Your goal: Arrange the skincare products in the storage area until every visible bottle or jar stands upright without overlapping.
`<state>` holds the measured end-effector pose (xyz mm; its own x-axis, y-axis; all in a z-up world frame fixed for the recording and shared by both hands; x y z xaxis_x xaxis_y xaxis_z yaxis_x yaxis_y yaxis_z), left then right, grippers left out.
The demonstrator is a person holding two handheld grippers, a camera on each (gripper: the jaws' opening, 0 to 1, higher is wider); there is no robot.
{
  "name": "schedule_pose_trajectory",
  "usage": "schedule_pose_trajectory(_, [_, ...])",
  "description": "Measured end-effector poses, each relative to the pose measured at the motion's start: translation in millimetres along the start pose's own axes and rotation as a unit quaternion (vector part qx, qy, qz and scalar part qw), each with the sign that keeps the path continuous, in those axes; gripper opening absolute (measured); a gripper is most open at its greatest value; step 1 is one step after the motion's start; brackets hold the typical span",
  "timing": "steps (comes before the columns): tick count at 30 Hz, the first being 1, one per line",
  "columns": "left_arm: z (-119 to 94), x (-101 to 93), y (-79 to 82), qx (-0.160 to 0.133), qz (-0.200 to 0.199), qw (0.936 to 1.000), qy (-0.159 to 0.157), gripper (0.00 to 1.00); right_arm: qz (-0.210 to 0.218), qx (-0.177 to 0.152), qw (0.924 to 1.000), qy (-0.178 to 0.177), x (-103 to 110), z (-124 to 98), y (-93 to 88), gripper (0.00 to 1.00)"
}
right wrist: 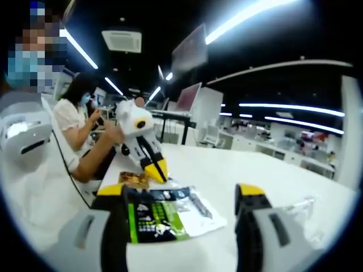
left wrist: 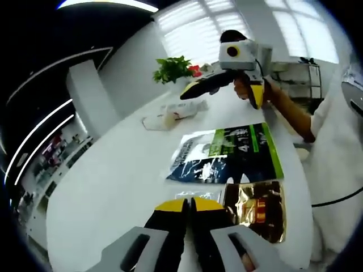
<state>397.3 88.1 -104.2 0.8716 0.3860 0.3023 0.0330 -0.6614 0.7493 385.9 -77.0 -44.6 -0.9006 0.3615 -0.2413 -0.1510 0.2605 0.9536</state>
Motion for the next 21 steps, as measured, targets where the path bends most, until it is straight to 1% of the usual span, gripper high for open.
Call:
schedule_pose_trajectory(3, [-1,1.7,1.6,0.003,0.008,0.9999,0.007,0.05,0.000,-0.001,1.0000,0.000,0,0,0.1,0.78])
schedule_pose_trajectory(4, [-2,-0.9,8.6,-0.021,0.008,0.9997,-0.007,0.05,0.000,-0.001,1.0000,-0.001,0,0,0.2,0.78])
schedule_pose_trajectory(5, [-7,-4.6,16.6,-0.051,-0.003,0.9984,-0.026,0.03,0.000,-0.001,1.0000,-0.001,0,0,0.2,0.77])
schedule_pose_trajectory(6, [-13,-4.6,22.4,-0.071,-0.015,0.9968,-0.033,0.03,-0.001,-0.001,1.0000,-0.002,0,0,0.3,0.77])
schedule_pose_trajectory(7, [-16,-3.0,24.8,-0.077,-0.019,0.9964,-0.031,0.03,-0.002,-0.002,1.0000,-0.003,-1,-1,0.6,0.78])
schedule_pose_trajectory(8, [-21,1.0,25.3,-0.078,-0.016,0.9967,-0.018,0.03,0.001,-0.002,1.0000,-0.003,-1,-1,0.4,0.78])
schedule_pose_trajectory(9, [-24,6.7,23.3,-0.072,-0.011,0.9973,0.003,0.03,0.002,-0.002,1.0000,-0.003,-1,-1,0.3,0.78])
schedule_pose_trajectory(10, [-25,11.3,17.1,-0.055,-0.005,0.9982,0.021,0.04,0.002,-0.001,1.0000,-0.003,-2,-1,-0.1,0.78])
schedule_pose_trajectory(15, [-16,8.9,1.9,-0.030,-0.008,0.9995,-0.001,0.05,0.002,0.001,1.0000,-0.003,-1,0,-0.9,0.78])
schedule_pose_trajectory(19, [-10,10.0,-4.9,-0.022,-0.022,0.9994,-0.017,0.05,0.003,0.000,1.0000,-0.003,-2,0,-0.7,0.78])
schedule_pose_trajectory(21, [-10,8.6,-5.4,-0.025,-0.027,0.9990,-0.026,0.05,0.004,0.000,1.0000,-0.003,-2,0,-0.7,0.78])
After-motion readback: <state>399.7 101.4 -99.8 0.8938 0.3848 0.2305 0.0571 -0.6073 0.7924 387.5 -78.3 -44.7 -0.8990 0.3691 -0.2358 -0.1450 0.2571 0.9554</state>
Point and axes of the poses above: the point that each gripper's makers call its tool centre point, and the gripper's own axes: z roughly forward along the fingers, x roughly to its left, y roughly out of its top, the point moved 3 cm from there along -z, roughly backward along the fingers, and after that the axes turned 5 degrees about x, right-handed, at the moved point
